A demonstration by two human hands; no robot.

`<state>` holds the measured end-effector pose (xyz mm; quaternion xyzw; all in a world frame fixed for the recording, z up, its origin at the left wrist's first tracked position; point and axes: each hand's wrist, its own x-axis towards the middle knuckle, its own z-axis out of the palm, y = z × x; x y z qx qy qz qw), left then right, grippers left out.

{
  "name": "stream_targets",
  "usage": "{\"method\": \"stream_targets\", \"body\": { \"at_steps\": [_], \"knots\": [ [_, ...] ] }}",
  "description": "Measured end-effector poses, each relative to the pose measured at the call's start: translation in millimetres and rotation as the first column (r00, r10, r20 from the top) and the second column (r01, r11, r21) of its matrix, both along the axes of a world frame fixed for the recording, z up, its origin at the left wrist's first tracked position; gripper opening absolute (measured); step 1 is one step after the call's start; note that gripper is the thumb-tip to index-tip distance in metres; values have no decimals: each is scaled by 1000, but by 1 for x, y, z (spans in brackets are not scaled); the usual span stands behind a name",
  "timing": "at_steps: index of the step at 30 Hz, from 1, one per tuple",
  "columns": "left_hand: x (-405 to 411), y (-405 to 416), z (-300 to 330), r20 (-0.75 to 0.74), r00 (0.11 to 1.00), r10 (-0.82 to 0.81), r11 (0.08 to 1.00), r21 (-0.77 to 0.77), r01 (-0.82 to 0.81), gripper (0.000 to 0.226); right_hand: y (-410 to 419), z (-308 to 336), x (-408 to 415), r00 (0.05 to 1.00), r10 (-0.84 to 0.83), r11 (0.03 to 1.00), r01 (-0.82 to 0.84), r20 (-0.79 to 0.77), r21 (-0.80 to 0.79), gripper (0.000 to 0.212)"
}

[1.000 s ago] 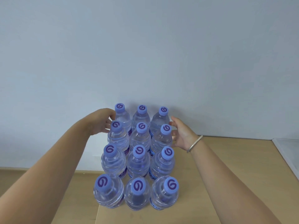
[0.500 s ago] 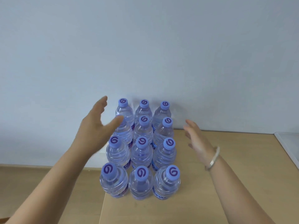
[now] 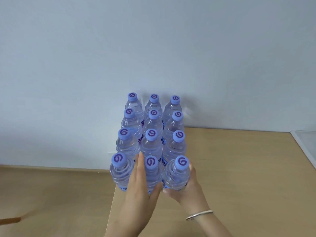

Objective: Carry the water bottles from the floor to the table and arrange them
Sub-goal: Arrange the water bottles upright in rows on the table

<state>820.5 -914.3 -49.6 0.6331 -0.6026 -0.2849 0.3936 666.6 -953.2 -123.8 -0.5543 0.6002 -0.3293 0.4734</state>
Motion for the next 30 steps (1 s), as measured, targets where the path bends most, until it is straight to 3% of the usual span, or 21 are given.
{"method": "stream_targets", "body": {
  "at_steps": [3, 8, 14, 24, 30],
  "knots": [
    [-2, -8, -2, 24, 1000, 12, 998, 55, -13, 98, 1, -8, 3, 996, -74, 997, 74, -42, 6, 102],
    [-3, -12, -7, 25, 999, 41, 994, 101, -43, 62, 3, -17, 9, 981, -184, 983, 184, -63, -18, 73],
    [-2, -15, -10, -14, 998, 64, 994, 86, -63, 56, 2, -21, 11, 976, -212, 974, 208, -52, -87, 66],
    [-1, -13, -15, 3, 998, 65, 998, 24, -65, 68, 2, -15, 8, 990, -130, 988, 125, -54, -88, 72],
    [-7, -8, -9, -23, 998, 58, 998, -16, -59, 99, -4, -10, 8, 998, -59, 994, 58, -10, -96, 74]
  ]
}}
